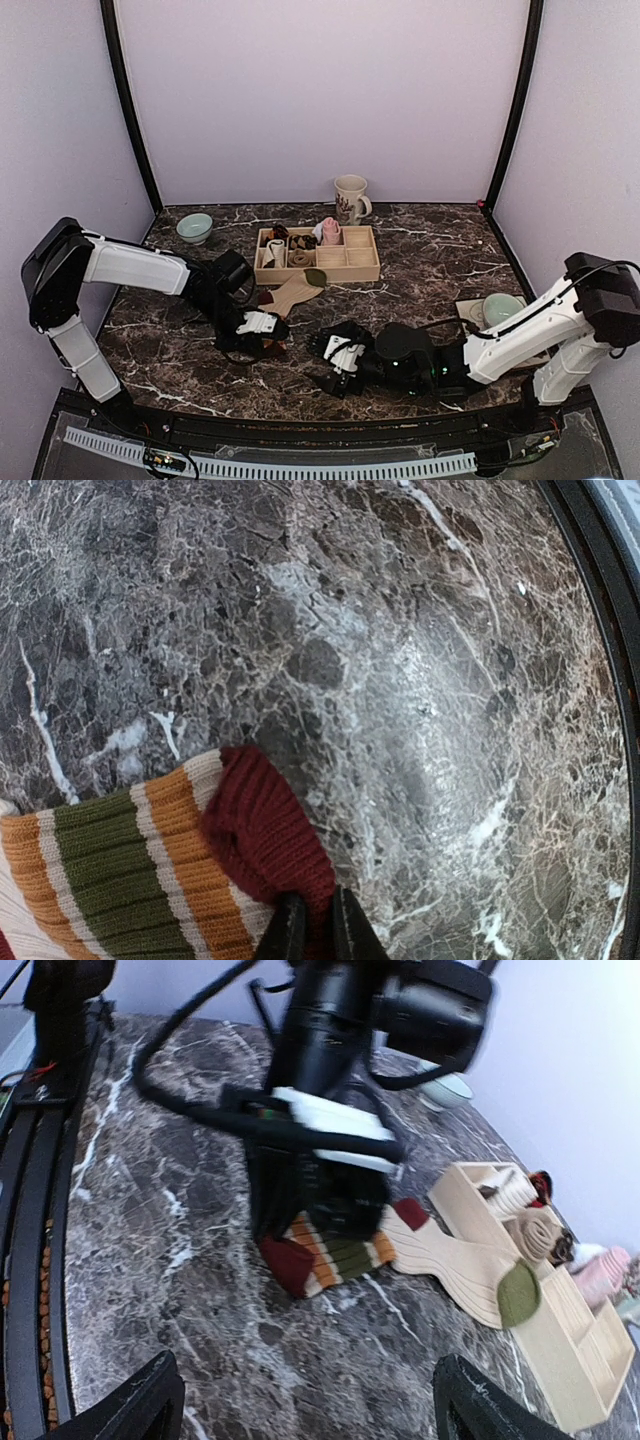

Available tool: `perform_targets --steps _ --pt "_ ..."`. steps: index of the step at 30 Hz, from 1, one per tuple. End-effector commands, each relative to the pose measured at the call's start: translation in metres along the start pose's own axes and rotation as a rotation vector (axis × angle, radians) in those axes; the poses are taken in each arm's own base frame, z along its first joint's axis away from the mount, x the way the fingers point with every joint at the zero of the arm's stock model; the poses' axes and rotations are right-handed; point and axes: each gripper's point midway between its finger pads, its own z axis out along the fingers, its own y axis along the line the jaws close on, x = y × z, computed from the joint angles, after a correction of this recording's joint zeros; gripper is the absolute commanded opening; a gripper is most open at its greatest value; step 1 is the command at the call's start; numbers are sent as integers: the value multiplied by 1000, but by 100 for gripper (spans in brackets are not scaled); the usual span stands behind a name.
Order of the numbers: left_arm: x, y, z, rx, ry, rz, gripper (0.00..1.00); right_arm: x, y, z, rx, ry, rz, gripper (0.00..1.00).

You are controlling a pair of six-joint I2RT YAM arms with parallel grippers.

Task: Roll the socks
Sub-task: Roll the sock at the center of the board.

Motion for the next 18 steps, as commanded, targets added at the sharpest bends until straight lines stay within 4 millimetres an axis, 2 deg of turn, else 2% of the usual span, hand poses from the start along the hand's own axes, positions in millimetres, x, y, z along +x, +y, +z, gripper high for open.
perform_targets --steps 1,4,8,14,18 --pt "2 -18 -1 125 -2 -102 12 0 34 20 -93 -10 -205 86" --pt "1 -16 1 130 -12 -111 12 -8 57 38 -189 -40 -276 83" --pt "3 -19 3 157 -15 -122 13 -8 77 62 -300 -49 -319 72" --pt "3 -17 -3 200 -31 -138 13 -9 76 93 -364 -75 -310 64" --pt "6 -20 -4 228 -38 -133 13 -2 71 104 -381 -61 -311 62"
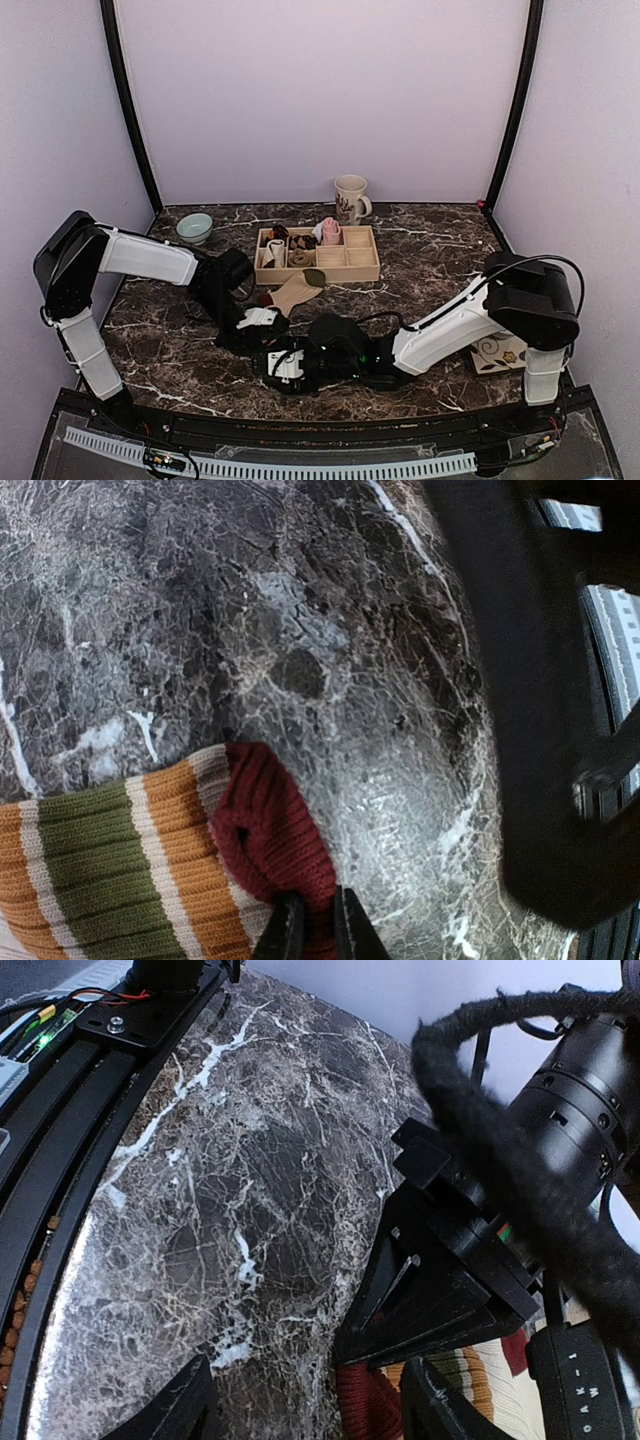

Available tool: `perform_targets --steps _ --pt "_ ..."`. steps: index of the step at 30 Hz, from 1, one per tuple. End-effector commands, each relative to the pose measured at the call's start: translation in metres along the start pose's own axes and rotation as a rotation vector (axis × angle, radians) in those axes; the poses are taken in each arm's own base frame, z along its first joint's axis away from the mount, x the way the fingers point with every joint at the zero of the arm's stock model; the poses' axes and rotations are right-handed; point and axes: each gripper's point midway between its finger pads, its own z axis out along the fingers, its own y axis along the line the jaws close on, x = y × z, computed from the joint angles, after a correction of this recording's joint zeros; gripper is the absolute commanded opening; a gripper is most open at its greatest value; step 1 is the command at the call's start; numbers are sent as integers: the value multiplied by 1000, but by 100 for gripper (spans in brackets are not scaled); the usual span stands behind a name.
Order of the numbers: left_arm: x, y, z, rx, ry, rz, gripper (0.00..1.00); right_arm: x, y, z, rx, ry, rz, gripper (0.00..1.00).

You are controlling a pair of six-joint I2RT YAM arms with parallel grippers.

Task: Roll the socks
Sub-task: Roll the sock at the center of the board.

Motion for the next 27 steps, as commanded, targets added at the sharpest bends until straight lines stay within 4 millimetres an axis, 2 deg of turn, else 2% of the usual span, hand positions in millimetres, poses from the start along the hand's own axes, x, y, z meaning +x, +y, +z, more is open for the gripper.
perform_targets --steps 1,8,10,27 --pt "9 -18 -1 92 11 -18 13 0 -4 8 -47 -29 -14 62" --pt "7 -26 -1 164 3 -13 13 21 -5 14 -53 25 -13 58" --pt "8 -21 -5 177 -12 -47 13 25 -4 15 -54 37 -12 57" --pt "6 -18 -2 238 -11 -66 15 39 -6 31 -36 87 -9 42"
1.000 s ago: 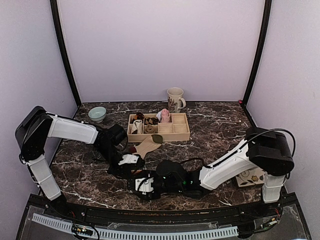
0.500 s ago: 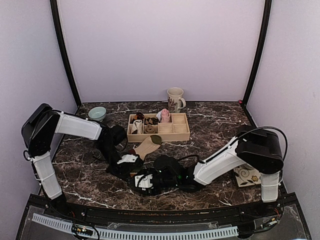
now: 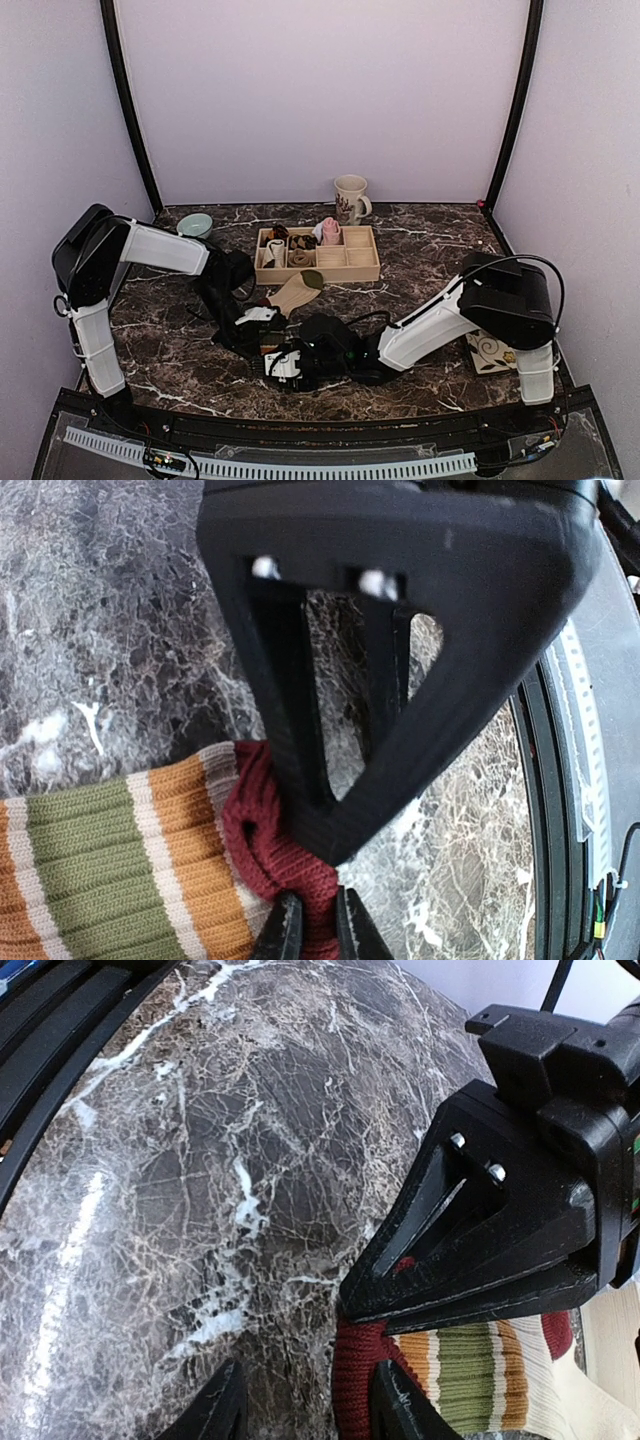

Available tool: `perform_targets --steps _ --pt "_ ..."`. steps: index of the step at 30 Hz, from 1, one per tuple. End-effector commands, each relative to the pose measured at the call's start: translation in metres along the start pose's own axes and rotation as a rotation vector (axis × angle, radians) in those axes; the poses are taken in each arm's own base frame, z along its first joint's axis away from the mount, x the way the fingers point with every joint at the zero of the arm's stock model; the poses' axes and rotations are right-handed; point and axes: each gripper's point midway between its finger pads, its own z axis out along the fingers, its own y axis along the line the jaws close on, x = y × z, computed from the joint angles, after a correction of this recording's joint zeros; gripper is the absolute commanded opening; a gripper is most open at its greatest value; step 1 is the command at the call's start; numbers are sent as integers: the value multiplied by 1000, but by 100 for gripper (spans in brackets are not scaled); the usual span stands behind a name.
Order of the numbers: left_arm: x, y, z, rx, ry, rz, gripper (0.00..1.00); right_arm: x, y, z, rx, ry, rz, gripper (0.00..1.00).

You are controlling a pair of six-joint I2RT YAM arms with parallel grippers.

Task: Roll the socks
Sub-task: Roll the sock at the center of the board.

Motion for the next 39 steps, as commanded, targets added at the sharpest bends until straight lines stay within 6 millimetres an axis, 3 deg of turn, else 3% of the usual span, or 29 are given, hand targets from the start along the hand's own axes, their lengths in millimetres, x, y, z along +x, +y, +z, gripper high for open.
perform_targets --steps 1,10,29,39 --pt "3 -6 0 46 12 -12 15 -2 -10 6 35 -6 -2 42" --pt "0 -7 -1 59 7 -20 15 2 -13 7 50 16 -23 42" --pt "-7 -8 -9 40 -6 -9 16 37 1 14 -51 56 131 41" --pt "-10 -11 -12 35 -16 -3 17 55 10 13 -72 125 183 30"
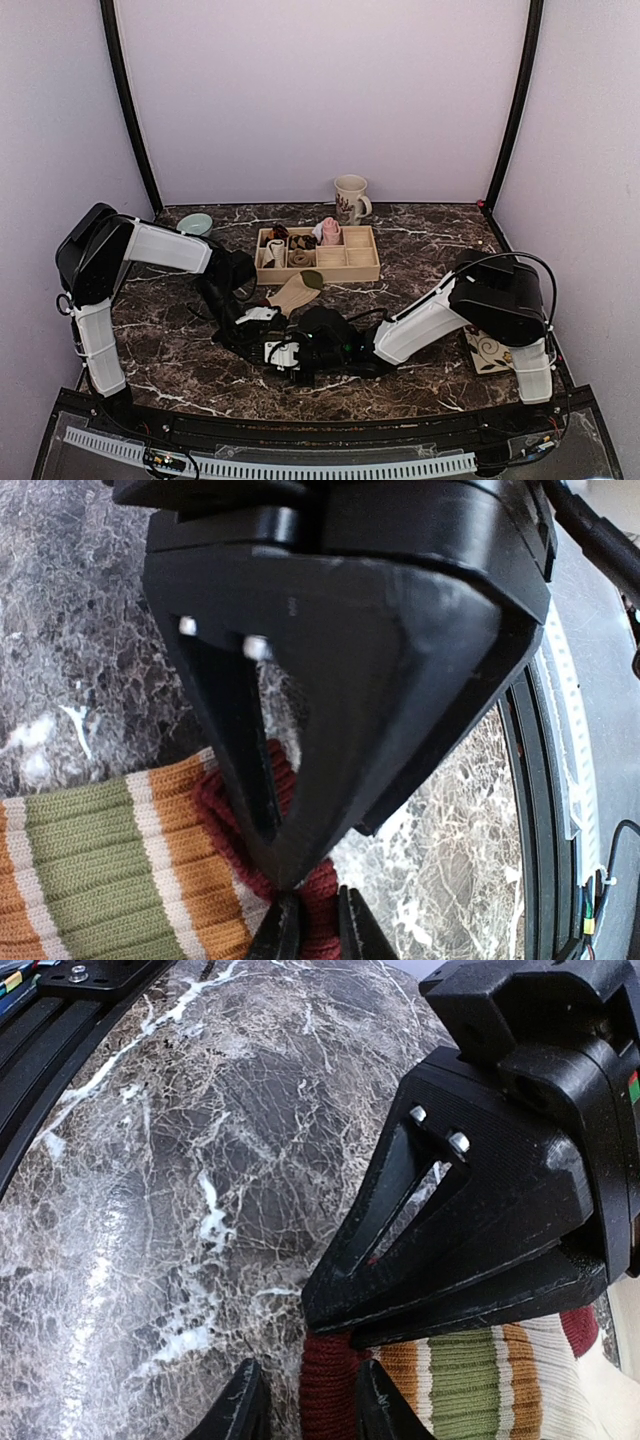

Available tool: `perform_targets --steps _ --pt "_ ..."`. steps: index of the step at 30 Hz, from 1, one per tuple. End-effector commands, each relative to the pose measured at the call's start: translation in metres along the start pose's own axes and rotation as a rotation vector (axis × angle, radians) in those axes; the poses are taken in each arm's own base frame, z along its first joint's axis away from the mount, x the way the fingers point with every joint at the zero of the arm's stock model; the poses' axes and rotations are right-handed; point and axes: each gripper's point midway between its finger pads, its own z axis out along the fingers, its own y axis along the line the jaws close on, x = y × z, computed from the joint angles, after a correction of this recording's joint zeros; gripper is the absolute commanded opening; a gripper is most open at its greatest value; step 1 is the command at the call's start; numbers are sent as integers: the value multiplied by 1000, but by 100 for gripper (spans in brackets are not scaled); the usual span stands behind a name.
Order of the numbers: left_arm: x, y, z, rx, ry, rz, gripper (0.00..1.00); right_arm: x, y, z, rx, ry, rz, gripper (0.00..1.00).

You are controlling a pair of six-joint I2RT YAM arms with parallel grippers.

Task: Roll the socks
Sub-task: Roll the sock at the center of the board.

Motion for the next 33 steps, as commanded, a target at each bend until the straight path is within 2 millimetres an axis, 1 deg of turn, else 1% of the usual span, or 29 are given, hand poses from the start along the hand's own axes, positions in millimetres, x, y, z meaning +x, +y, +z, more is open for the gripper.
perform_targets --steps 1,4,5,7,8,11,12,16,19,21,22,24,26,27,29,31,33 --pt "-11 -7 -12 -7 -28 15 17 50 14 2 -26 153 87 30" --pt "-10 -10 -13 -1 -26 11 18 58 14 -1 -2 166 123 30" --pt "-14 -14 -13 17 -46 11 18 61 17 -3 -4 170 135 30" --pt "-14 -20 -13 37 -53 13 19 62 19 -5 -2 176 162 30" --pt "-14 -22 -13 43 -55 11 19 62 19 -6 -1 172 175 29" --pt "-13 -26 -12 60 -58 10 20 51 20 -11 15 140 189 27" --pt "-12 -28 -12 69 -58 7 20 47 20 -11 25 131 187 25" --pt "-9 -28 -10 83 -50 -5 20 42 20 -9 44 121 186 19" --pt "-11 -23 -11 52 -55 -4 20 47 21 -3 39 145 207 11" --pt "-13 -17 -14 6 -70 -8 23 49 21 2 32 170 224 6" --pt "-16 -11 -18 -34 -90 -2 24 51 22 3 28 177 230 4" --pt "-17 -6 -30 -102 -124 -2 27 53 24 2 24 183 239 2" --pt "-12 6 -45 -199 -161 -29 28 56 26 0 16 191 245 0" --pt "-7 8 -52 -238 -181 -47 28 57 27 -1 10 195 247 0" --pt "10 20 -71 -363 -193 -104 28 58 28 -2 0 197 251 0" --pt "25 23 -88 -443 -214 -141 28 57 29 -3 -10 197 254 0" --pt "39 20 -101 -512 -220 -149 28 56 30 -2 -28 199 262 0"
